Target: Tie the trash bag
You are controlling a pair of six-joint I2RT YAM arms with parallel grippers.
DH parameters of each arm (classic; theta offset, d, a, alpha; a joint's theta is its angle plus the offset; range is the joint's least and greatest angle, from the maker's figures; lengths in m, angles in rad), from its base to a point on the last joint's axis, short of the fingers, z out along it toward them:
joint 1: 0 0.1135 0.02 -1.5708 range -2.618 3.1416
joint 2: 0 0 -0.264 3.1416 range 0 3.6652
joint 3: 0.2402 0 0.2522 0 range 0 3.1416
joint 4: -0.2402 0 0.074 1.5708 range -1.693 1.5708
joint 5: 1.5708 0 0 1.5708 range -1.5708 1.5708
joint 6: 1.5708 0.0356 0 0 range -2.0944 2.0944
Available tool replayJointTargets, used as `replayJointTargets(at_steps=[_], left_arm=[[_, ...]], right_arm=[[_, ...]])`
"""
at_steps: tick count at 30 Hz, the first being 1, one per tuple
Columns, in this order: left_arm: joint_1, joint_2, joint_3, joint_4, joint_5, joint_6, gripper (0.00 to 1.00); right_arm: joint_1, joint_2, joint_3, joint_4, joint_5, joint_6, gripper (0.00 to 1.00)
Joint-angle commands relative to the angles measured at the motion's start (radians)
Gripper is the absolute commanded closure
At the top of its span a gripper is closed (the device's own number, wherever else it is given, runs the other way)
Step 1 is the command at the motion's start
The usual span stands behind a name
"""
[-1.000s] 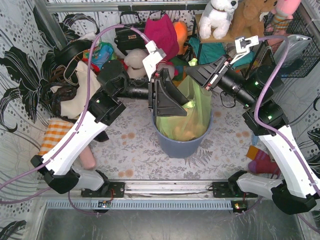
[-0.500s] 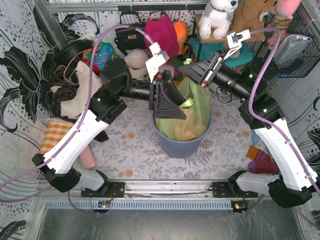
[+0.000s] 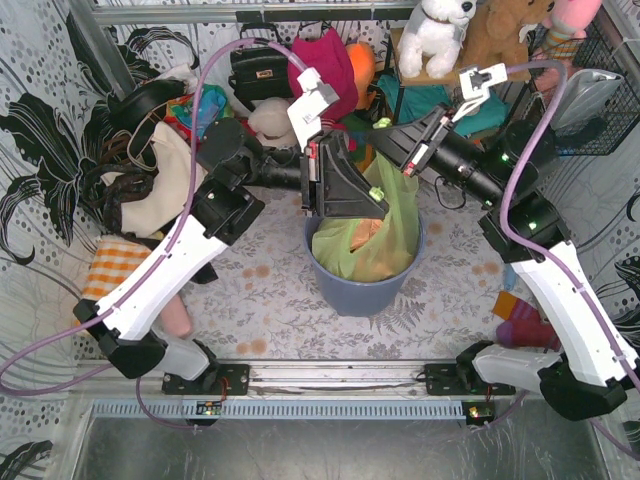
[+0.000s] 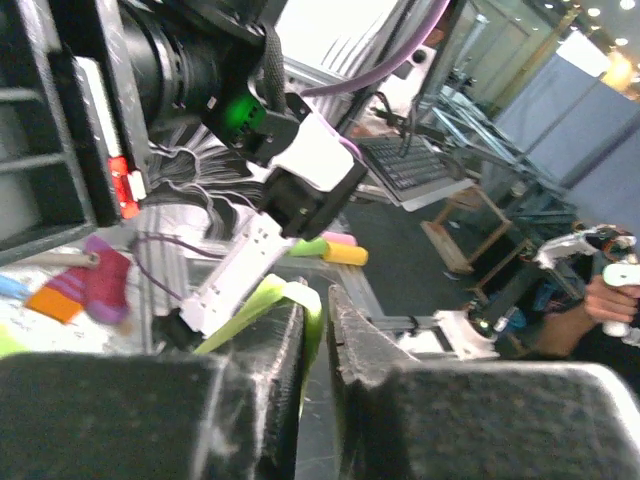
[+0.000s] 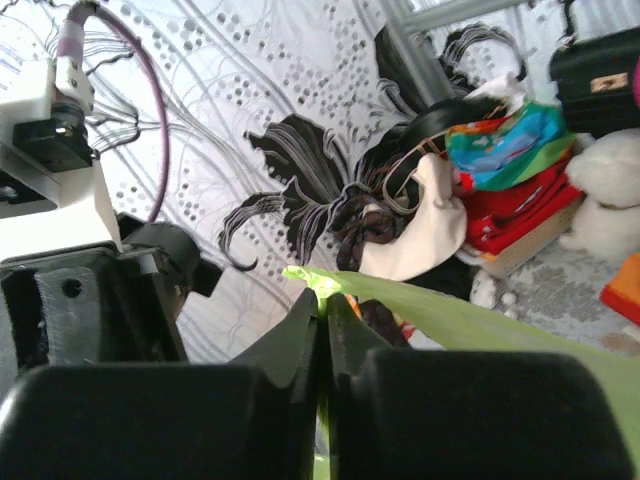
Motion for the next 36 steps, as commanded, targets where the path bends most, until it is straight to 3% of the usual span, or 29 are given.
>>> replayJointTargets(at_steps=[1, 7, 13, 17, 22, 25, 28, 36], left_arm=[[-0.005, -0.084, 0.005, -0.081, -0.146, 0.124, 0.86], [0.0, -0.237, -0.009, -0.332, -0.585, 0.293, 0.94], [-0.001, -0.348, -0.053, -0.422, -1.059, 0.353, 0.99], [-0.001, -0.307, 0.028, -0.439, -1.088, 0.393, 0.99], [0.0, -0.193, 0.263, -0.508, -1.061, 0.441, 0.98], [0.0, -0.179, 0.308, -0.501, -1.061, 0.454, 0.98], [0.001, -0.184, 0.273, -0.523, -1.076, 0.463, 0.98], [0.004, -0.292, -0.019, -0.444, -1.191, 0.431, 0.97]], right_arm=[[0.0, -0.111, -0.07, 0.085, 0.145, -0.009, 0.99], [0.0, -0.221, -0.158, 0.087, 0.297, -0.048, 1.0], [0.0, -0.195, -0.17, 0.11, 0.217, -0.054, 1.0], [0.0, -0.111, -0.081, 0.118, 0.126, -0.068, 1.0], [0.0, -0.01, 0.11, 0.098, 0.117, -0.082, 1.0], [0.0, 0.013, 0.171, 0.099, 0.114, -0.097, 1.0], [0.0, -0.003, 0.124, 0.114, 0.122, -0.092, 1.0], [0.0, -0.095, -0.16, 0.204, 0.167, -0.03, 1.0]])
